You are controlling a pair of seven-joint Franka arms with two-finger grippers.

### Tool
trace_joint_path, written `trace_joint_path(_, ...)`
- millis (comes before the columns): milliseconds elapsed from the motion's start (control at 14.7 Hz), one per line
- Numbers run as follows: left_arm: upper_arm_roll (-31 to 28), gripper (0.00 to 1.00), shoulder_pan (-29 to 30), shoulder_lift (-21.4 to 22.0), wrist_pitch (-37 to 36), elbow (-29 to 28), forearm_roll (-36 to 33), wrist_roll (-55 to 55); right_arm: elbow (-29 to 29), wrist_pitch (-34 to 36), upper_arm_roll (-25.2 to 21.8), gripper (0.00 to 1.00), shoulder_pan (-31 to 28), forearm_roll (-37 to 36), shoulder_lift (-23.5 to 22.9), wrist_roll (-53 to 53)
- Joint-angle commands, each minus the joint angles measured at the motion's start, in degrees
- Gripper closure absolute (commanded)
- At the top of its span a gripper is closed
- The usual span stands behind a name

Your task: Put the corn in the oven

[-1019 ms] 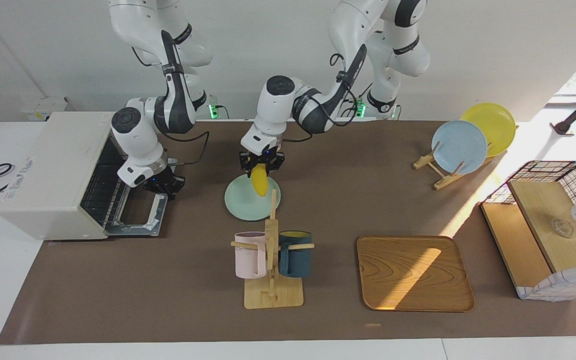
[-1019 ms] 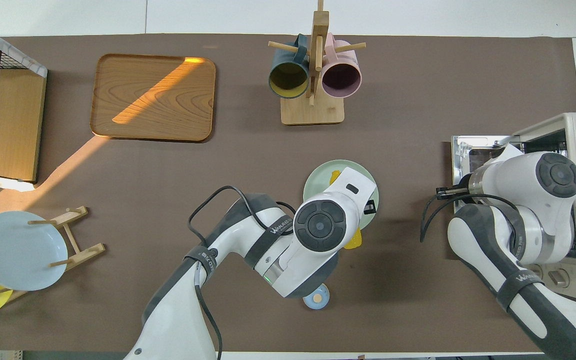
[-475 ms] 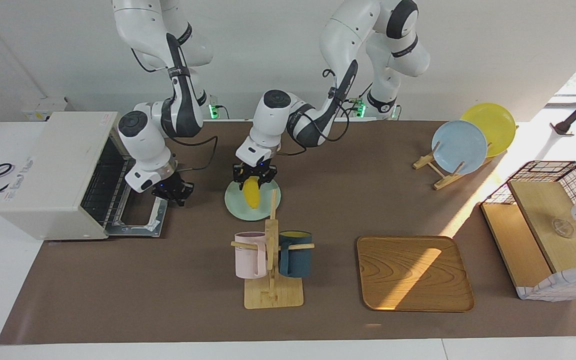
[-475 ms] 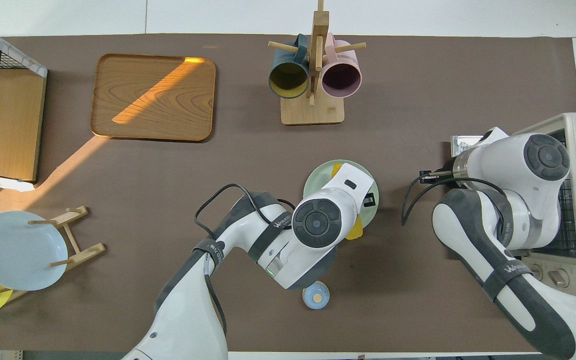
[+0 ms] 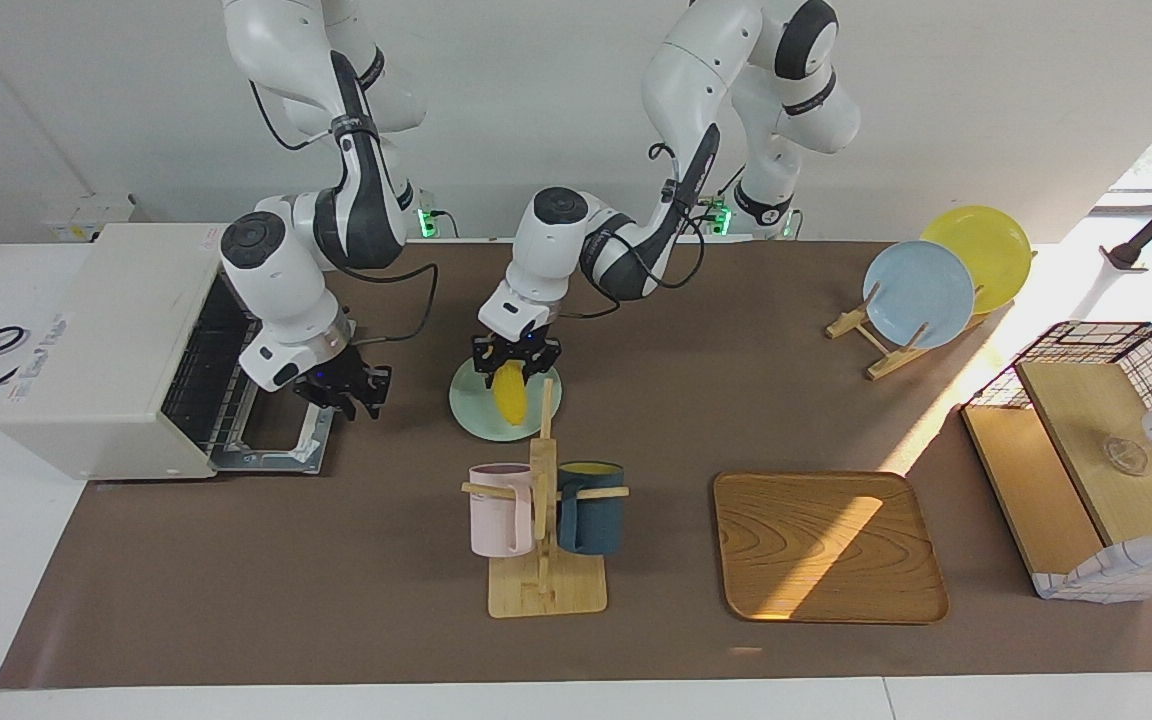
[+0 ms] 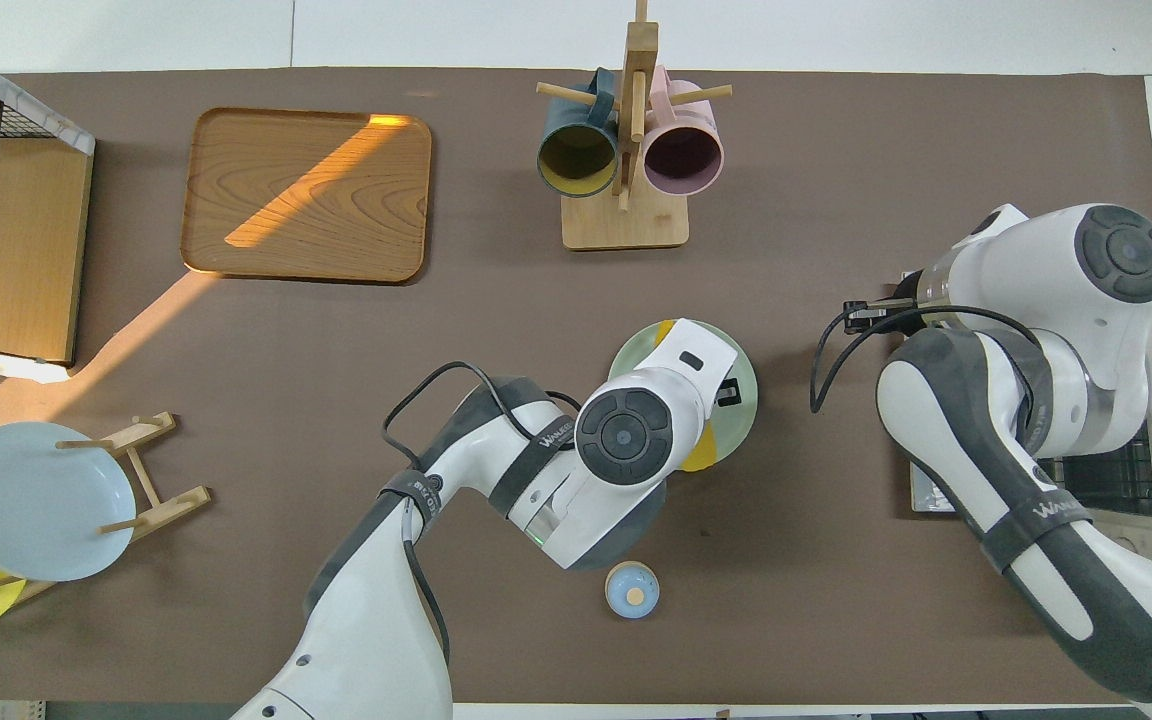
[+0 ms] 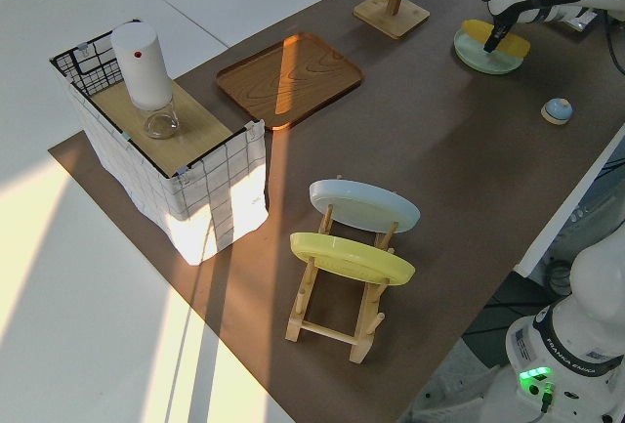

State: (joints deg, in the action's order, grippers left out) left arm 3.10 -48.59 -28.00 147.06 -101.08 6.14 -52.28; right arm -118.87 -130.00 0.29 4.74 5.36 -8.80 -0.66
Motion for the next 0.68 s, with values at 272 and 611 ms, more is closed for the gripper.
trace_joint_path(272,-0.9,0.00,0.2,0.0,0.5,-0.3,-0.6,0.5,3.6,2.9,0.3,0.50,1.9,1.1,-1.3,-3.1)
trace_joint_path(611,-4.2,0.00,1.9,5.7,-6.9,-0.3,-0.6,4.0,5.5,4.1,0.6,0.51,5.2,1.0,-1.6,-8.0)
